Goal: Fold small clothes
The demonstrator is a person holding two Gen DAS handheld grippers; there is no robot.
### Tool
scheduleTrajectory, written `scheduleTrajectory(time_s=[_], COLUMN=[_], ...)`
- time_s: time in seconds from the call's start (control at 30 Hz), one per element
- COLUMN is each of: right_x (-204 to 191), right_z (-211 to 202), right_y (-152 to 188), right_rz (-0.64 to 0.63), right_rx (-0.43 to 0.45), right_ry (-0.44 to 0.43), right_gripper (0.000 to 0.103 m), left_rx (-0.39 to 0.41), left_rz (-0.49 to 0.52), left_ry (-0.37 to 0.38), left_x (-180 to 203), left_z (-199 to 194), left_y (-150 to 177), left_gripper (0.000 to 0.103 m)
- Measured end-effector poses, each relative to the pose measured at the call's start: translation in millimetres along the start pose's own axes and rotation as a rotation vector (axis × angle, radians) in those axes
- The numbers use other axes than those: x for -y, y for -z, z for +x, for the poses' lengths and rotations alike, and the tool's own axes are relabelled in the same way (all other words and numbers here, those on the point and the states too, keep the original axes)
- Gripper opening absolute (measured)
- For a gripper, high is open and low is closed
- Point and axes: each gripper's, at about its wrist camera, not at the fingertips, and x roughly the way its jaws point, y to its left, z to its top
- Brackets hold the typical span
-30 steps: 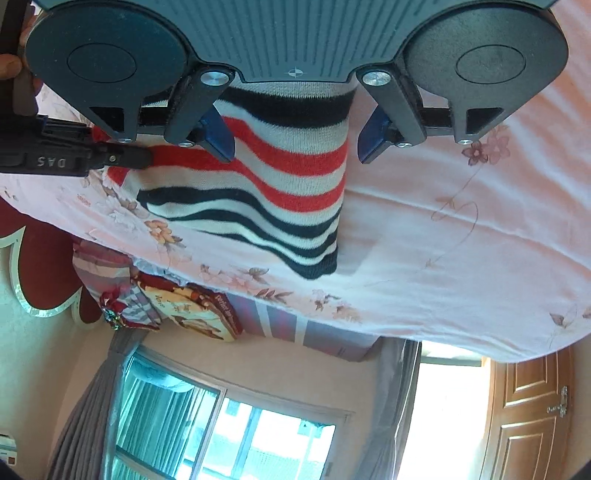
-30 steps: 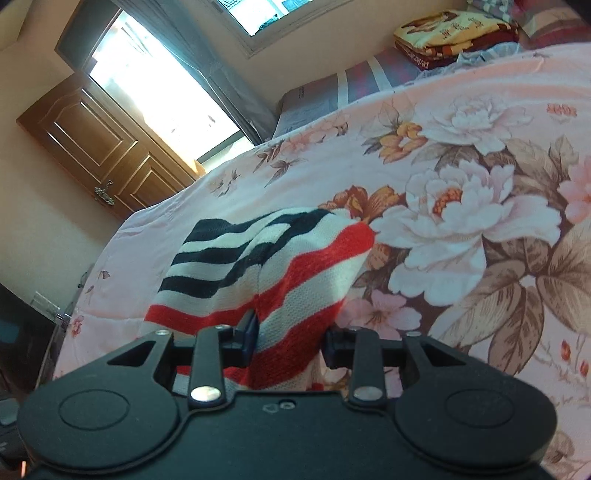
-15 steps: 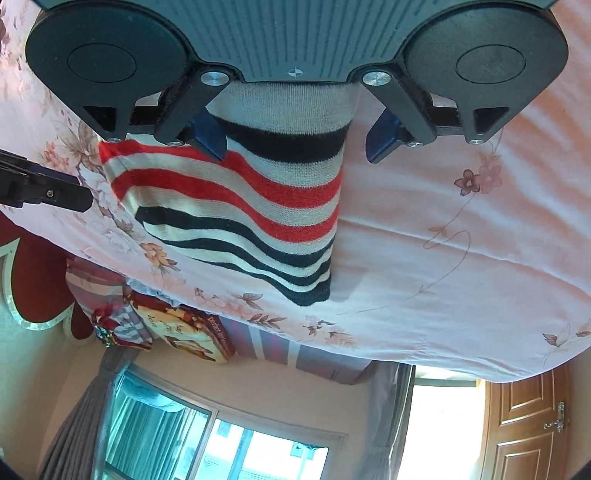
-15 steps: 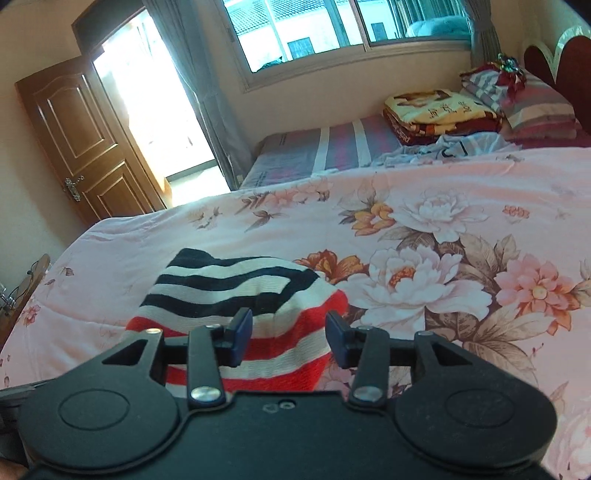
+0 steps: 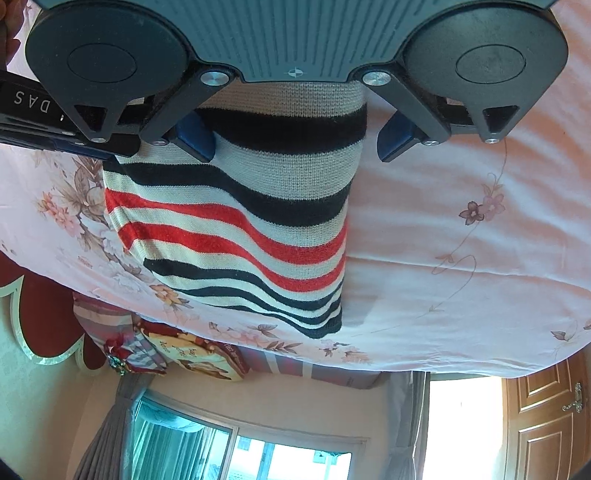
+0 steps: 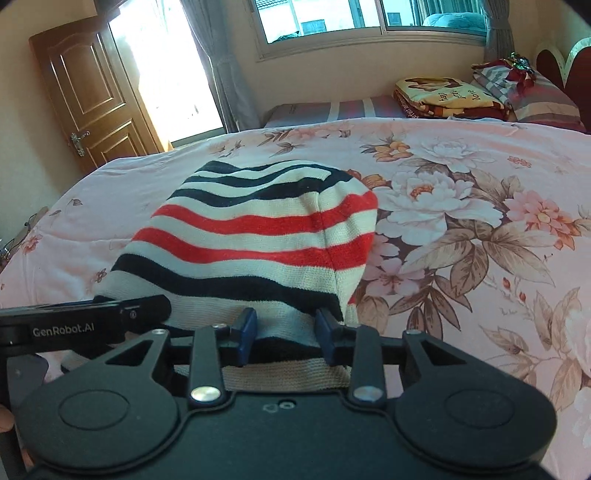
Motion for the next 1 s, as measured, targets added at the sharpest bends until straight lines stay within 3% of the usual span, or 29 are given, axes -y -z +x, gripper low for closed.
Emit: scheduleTrajectory(time_s=[0.13,0.23,0.3,0.37,0.43,0.5,0.63,0.87,1.0], right_x=[-5.0,-19.6,-22.2,-18.5,-6.4,-1.3,-1.0,-0.8,-6.6], right_z=[-15.0,-37.4,-38.8,-30.7,-21.3,-26.5,-43.7,-65.7,-72.9], right_y=[-3.8,2.5,11.4,19.1,24.5,25.5,29.2,36.0,35.5], right_rz=[0.045,-0.026,-0.046,-0.048,0.021,0.076,0.082,0.125,0.098], right_rx=[-0.001,0.054,0.034,0.003,-0.04,-0.025,-0.007,-0.007,-0.009], right_ry=[0.026,0.067,0.089,0.131,0.112,0.096,0.101,0.053,0.034], right_gripper=[0.034,0.037,0.038,0.038,0.04,0.04,0.048,0.061,0.062], left_rx=[-0.023,-0.031,-0.032,-0.035,-0.051,-0.052,-0.072,-0.074,-0.11], left_rz=[0.004,0.012,0.021,0.058,0.076,0.041,0.028,0.087,0.065], left_ry=[-0.01,-0.013,-0.016,-0.025,-0.036,-0.025,-0.039,-0.129,-0.128], left_x=[3.1,5.2,8.0,12.1,12.6,8.4,8.9,25.4,25.2], left_z=[-7.4,-17.6,-21.5,-18.4,-11.9,-12.3,-13.7,-23.8,-30.7], left_y=[-4.3,-3.8,1.7,10.3,15.4,16.3,16.2,18.3,17.8], left_gripper=[0.094,0.095,0.103,0.103,0.103,0.103,0.103,0.103,0.103])
